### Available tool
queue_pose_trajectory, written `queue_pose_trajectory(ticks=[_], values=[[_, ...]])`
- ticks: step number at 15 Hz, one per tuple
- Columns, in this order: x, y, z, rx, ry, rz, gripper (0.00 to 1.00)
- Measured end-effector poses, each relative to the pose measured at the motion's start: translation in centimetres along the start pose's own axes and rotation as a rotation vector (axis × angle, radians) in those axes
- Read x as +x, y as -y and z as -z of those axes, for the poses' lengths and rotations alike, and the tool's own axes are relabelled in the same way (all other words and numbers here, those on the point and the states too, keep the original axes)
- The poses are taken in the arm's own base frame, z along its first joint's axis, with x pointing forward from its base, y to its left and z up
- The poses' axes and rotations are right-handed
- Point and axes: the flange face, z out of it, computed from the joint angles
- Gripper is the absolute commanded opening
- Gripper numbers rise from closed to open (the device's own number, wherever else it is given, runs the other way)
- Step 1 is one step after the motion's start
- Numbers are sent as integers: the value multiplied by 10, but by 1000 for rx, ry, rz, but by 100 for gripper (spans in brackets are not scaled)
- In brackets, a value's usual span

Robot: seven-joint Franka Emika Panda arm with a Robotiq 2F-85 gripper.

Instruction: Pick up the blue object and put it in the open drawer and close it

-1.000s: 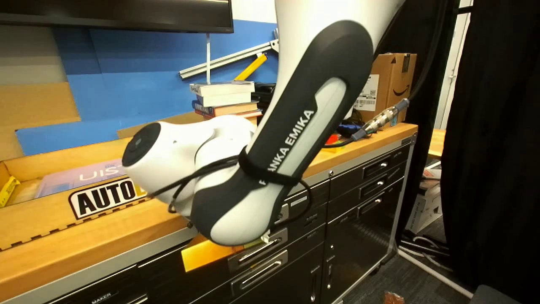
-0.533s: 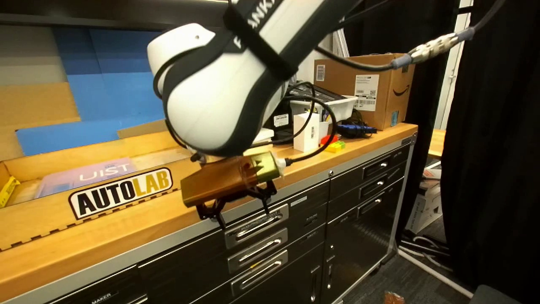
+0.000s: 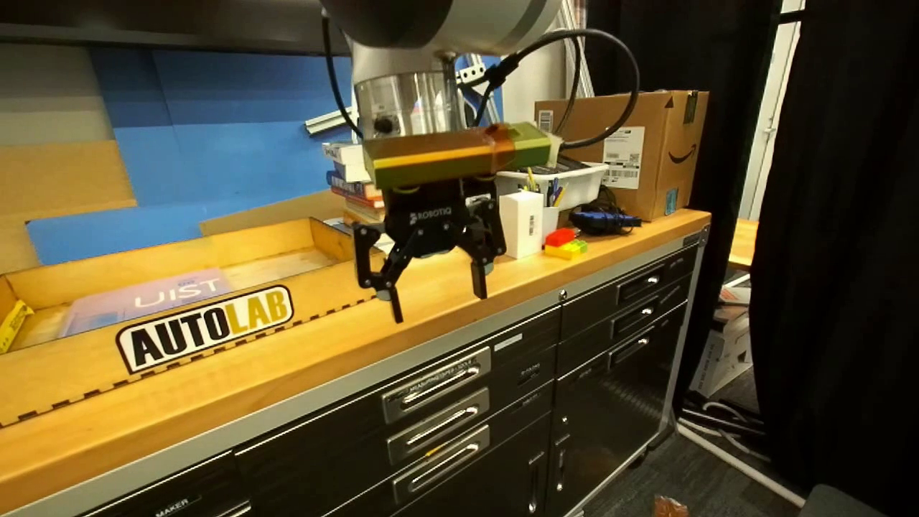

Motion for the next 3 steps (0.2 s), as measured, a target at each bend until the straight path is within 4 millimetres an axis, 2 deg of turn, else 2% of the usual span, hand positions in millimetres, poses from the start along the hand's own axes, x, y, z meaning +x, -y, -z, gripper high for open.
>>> queue_pose_trajectory(ticks=[3], values=[[-6, -15, 26, 12, -22, -23, 100]])
